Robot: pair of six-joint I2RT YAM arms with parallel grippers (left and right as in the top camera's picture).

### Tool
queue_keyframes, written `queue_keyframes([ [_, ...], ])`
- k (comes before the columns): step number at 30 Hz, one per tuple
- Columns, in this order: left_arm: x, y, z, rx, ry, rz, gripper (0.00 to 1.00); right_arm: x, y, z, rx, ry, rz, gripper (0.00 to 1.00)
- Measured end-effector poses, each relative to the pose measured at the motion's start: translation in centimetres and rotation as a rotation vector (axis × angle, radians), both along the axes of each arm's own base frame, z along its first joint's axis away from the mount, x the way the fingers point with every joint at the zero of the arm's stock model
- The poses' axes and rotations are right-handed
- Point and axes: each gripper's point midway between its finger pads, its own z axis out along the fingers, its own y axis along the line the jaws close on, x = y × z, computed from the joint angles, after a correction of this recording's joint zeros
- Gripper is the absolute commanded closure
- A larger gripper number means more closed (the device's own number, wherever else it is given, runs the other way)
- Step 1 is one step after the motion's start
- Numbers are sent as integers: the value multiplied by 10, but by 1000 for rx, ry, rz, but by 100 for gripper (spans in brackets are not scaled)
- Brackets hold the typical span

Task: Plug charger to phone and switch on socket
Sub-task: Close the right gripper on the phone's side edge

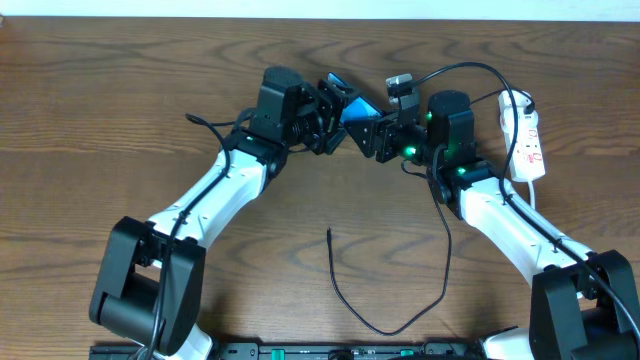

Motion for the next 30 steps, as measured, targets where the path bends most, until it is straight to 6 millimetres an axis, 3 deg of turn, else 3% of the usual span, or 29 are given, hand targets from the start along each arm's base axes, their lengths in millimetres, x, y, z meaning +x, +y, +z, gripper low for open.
queue_keyframes([
  [9,-3,-6,1,-1,-3,-13,93,0,0,0,0,2,-4,73],
  [13,-4,-6,1,-2,-2,-16,93,3,-4,-3,-15,4,-29,99],
  [19,-4,-5,0,-6,5,-12,91,7,-9,-5,-37,-8,-50,99],
  [20,-4,-5,0,-7,6,-11,67,7,-9,-5,-37,-8,-50,99],
  [21,-4,-5,0,-7,7,-11,31,7,-9,-5,-37,-8,-50,99],
  [22,-4,-5,0,-7,7,-11,10,7,-9,-5,-37,-8,-50,99],
  [30,-4,-6,3,-11,0,-14,8,6,-8,-7,-37,0,-46,99],
])
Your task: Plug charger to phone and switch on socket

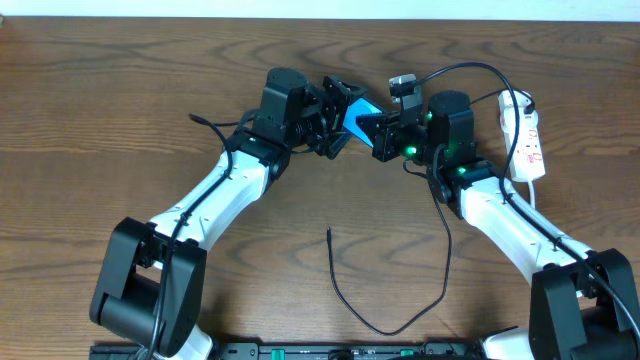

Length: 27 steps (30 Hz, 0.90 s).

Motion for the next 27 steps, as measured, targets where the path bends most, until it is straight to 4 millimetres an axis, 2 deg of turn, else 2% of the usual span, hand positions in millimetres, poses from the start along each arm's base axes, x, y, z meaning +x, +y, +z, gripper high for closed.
queue_keyframes([
  [9,-2,-1,0,14,-29,-29,8,3,-5,0,14,16,-20,99],
  [21,-5,-3,1,15,-37,-57,8,24,-50,-1,50,56,-159,99],
  [27,0,5,1,14,-39,-44,8,27,-61,0,140,145,-218,99],
])
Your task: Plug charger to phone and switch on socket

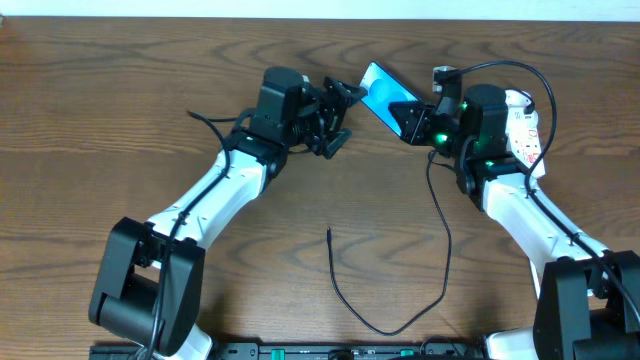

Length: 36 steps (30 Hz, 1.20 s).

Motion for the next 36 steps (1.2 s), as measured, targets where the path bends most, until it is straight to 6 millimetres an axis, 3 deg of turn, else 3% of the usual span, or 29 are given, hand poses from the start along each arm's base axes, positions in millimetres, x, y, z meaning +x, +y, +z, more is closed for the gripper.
queue_keyframes([
  [17,22,61,9,-84,22,24,8,-8,1,-3,348,356,-152,99],
  [29,19,62,12,-105,27,-1,8,-7,1,-2,553,557,-279,99],
  [36,20,62,12,-104,27,-1,7,4,8,24,660,507,-262,99],
])
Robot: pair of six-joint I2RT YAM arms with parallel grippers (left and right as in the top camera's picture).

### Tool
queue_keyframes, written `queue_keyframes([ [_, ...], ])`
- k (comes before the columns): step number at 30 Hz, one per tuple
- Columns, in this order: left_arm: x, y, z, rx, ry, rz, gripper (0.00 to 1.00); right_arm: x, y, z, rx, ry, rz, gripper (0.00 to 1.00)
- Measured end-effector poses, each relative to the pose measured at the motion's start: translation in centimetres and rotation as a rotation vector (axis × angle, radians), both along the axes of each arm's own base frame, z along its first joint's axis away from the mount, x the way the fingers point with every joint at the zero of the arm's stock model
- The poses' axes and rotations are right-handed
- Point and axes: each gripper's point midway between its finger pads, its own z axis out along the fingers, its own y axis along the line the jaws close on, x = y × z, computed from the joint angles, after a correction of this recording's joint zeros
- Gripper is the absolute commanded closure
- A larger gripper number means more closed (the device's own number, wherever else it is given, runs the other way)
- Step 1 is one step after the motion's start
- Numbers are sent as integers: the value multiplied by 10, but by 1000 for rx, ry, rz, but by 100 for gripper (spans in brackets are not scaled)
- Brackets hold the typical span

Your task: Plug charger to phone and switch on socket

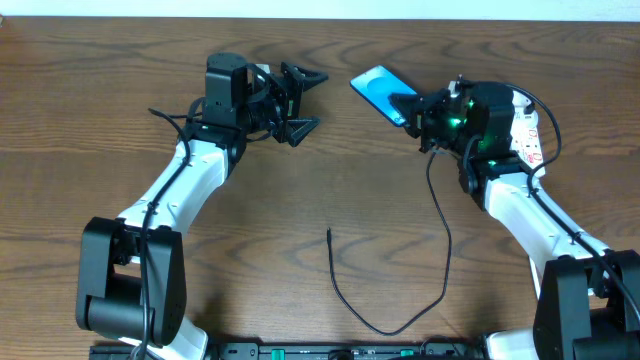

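The phone, its screen blue, sits at the back of the table, right of centre. My right gripper is shut on the phone's right end. My left gripper is open with nothing between its fingers, well to the left of the phone. The black charger cable loops across the front of the table. Its free plug end lies on the wood at the centre, far from both grippers. The white socket strip lies at the far right, partly behind my right arm.
The cable rises from its loop up to the right arm and passes under it. The wooden table ends at a white edge along the back.
My left arm has drawn back to the left, away from the phone, its gripper still open. My right gripper holds the phone a little further right and lower toward the table.
At first both grippers met at the phone in the middle back of the table, and they stood the same a second later. Then the right gripper had the phone alone, further right, with the left one open. Now the left arm is well clear.
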Motion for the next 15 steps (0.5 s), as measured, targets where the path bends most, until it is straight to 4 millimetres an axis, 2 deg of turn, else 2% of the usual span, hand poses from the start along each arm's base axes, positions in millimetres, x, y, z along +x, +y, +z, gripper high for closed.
queue_keyframes([
  [7,1,0,0,2,-1,4,9,-6,21,6,52,17,29,99],
  [8,1,1,0,3,-1,6,12,-8,25,6,58,25,36,99],
  [9,1,1,0,4,-1,7,20,-10,29,7,64,31,42,99],
  [10,2,2,-1,14,-10,11,22,-11,31,6,66,34,48,99],
  [15,7,5,-3,51,-47,26,23,-15,44,11,80,24,74,99],
])
